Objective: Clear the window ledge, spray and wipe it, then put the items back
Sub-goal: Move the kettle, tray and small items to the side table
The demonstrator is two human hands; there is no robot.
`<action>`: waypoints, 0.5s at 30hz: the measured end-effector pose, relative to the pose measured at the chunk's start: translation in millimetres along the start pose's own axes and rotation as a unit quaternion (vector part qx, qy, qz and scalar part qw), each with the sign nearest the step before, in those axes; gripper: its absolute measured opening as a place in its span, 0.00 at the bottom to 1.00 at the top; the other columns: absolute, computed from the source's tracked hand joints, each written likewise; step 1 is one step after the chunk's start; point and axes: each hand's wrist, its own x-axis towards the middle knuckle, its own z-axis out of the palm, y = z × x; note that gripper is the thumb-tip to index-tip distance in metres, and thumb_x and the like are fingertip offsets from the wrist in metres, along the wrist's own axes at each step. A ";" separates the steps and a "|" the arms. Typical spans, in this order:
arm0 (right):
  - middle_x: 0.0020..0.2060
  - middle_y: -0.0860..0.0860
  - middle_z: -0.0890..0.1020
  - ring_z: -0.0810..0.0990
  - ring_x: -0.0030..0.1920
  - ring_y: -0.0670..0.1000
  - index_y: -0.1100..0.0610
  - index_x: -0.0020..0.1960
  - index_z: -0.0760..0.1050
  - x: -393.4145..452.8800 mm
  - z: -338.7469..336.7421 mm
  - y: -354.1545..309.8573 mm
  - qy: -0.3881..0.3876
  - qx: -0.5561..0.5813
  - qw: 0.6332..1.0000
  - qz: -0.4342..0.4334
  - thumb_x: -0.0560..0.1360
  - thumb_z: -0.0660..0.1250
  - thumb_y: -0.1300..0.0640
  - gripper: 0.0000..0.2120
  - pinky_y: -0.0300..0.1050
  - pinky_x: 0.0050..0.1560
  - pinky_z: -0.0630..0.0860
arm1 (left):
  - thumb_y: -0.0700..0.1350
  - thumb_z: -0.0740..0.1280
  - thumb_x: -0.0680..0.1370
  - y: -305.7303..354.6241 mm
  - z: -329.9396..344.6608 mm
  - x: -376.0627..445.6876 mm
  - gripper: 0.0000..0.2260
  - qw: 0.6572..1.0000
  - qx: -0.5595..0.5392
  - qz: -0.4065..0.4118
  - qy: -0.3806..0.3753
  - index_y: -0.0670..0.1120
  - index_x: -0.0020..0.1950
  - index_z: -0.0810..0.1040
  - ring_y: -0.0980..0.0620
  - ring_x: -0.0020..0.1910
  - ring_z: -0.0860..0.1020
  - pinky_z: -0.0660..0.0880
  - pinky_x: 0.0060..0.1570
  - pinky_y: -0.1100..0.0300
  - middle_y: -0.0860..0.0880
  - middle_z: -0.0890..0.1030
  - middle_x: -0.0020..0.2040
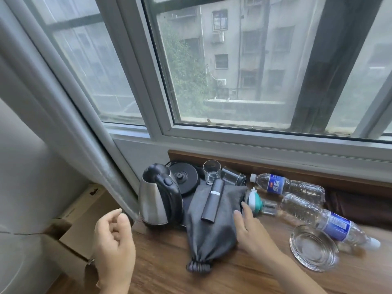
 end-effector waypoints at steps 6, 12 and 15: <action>0.81 0.54 0.64 0.62 0.80 0.58 0.42 0.84 0.43 26.5 20.3 -17.8 0.029 0.013 0.999 0.043 0.79 0.46 0.29 0.38 0.54 0.75 0.61 | 0.80 0.48 0.73 -95.2 33.0 106.2 0.37 0.969 -0.027 -0.111 -0.217 0.57 0.68 0.73 0.49 0.62 0.79 0.74 0.66 0.41 0.53 0.81 0.60; 0.79 0.58 0.64 0.74 0.71 0.58 0.30 0.81 0.43 45.3 29.2 -31.5 0.091 0.000 0.994 0.067 0.74 0.48 0.25 0.37 0.48 0.63 0.67 | 0.66 0.38 0.83 -88.7 85.6 161.0 0.26 0.857 -0.096 -0.127 -0.490 0.65 0.73 0.68 0.64 0.54 0.83 0.80 0.45 0.66 0.62 0.84 0.60; 0.72 0.58 0.69 0.81 0.48 0.49 0.22 0.76 0.43 52.4 33.8 -32.1 0.112 -0.034 0.990 0.073 0.71 0.45 0.20 0.35 0.46 0.51 0.70 | 0.70 0.42 0.79 -78.6 93.2 168.3 0.30 0.815 -0.147 -0.113 -0.550 0.61 0.74 0.68 0.71 0.60 0.78 0.76 0.49 0.73 0.68 0.80 0.63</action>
